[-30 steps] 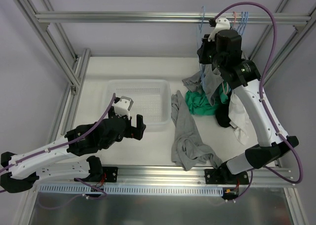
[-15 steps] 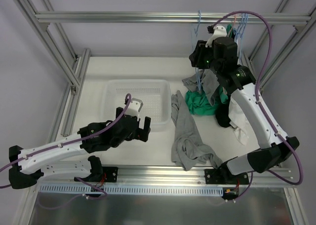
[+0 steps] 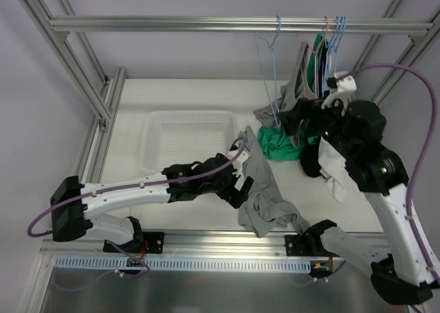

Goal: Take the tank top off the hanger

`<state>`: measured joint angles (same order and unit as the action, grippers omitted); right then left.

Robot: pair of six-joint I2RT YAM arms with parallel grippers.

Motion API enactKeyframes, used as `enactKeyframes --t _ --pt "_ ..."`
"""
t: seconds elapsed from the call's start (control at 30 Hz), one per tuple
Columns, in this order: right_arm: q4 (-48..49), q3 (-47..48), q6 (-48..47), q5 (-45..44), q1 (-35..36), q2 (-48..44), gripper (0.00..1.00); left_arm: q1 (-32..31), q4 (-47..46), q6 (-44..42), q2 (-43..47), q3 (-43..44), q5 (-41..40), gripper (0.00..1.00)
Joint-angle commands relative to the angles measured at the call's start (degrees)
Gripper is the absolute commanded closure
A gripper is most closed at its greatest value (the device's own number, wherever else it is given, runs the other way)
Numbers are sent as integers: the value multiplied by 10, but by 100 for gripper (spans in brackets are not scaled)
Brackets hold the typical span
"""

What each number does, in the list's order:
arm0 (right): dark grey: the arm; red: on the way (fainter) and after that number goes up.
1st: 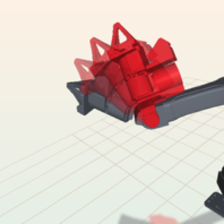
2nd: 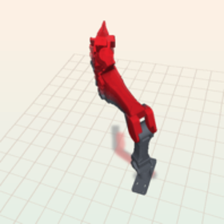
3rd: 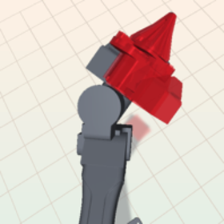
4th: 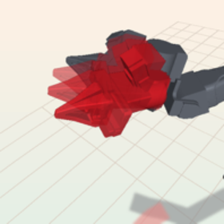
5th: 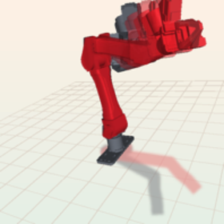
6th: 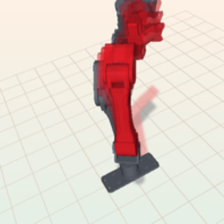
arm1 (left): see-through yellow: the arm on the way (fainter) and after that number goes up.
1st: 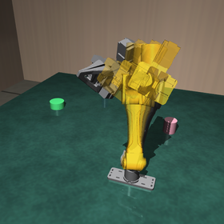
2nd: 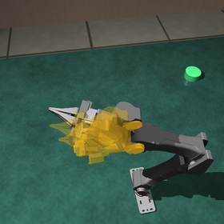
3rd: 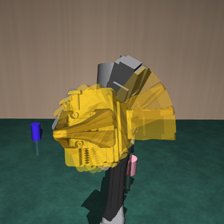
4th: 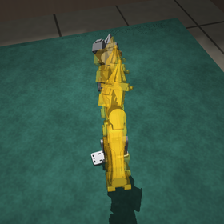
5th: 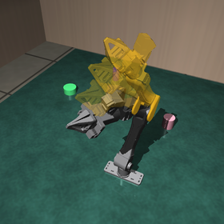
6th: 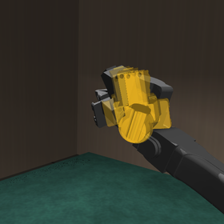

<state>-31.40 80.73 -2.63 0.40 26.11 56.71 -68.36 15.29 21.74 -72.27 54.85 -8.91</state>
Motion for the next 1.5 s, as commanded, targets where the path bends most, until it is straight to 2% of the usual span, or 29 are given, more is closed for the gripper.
enactKeyframes --t 0.0,0.13,0.33,0.47,0.6,0.67,0.77,0.8,0.87,0.97,1.27,1.47 --pt "-59 -30 -42 -27 -2 -100 0 -7 -47 -37 -92 64 59 1" --pt "-132 -60 -55 -29 -2 -188 1 -8 -48 -41 -202 141 51 1" --pt "-199 -84 -76 49 -1 -280 1 -8 -49 -42 -339 218 82 1" --pt "-211 -95 -76 96 -1 -314 1 -8 -49 -33 -422 241 65 1" --pt "-215 -95 -78 134 -3 -332 1 -16 -49 -11 -467 242 43 1" --pt "-217 -91 -80 144 -1 -335 1 -21 -50 1 -477 232 25 7" --pt "-217 -81 -77 148 -1 -337 0 -29 -50 13 -480 221 18 44" --pt "-216 -76 -76 148 -1 -338 1 -30 -49 16 -476 219 19 74" --pt "-217 -73 -76 148 -2 -339 1 -35 -49 19 -458 211 20 100" --pt "-217 -70 -77 143 -1 -342 1 -47 -49 16 -416 193 12 100" --pt "-212 -82 -78 118 -1 -353 0 -82 -43 -31 -127 161 -102 100" --pt "-202 -93 -74 104 -1 -357 1 -82 -14 -63 -21 178 -159 100"
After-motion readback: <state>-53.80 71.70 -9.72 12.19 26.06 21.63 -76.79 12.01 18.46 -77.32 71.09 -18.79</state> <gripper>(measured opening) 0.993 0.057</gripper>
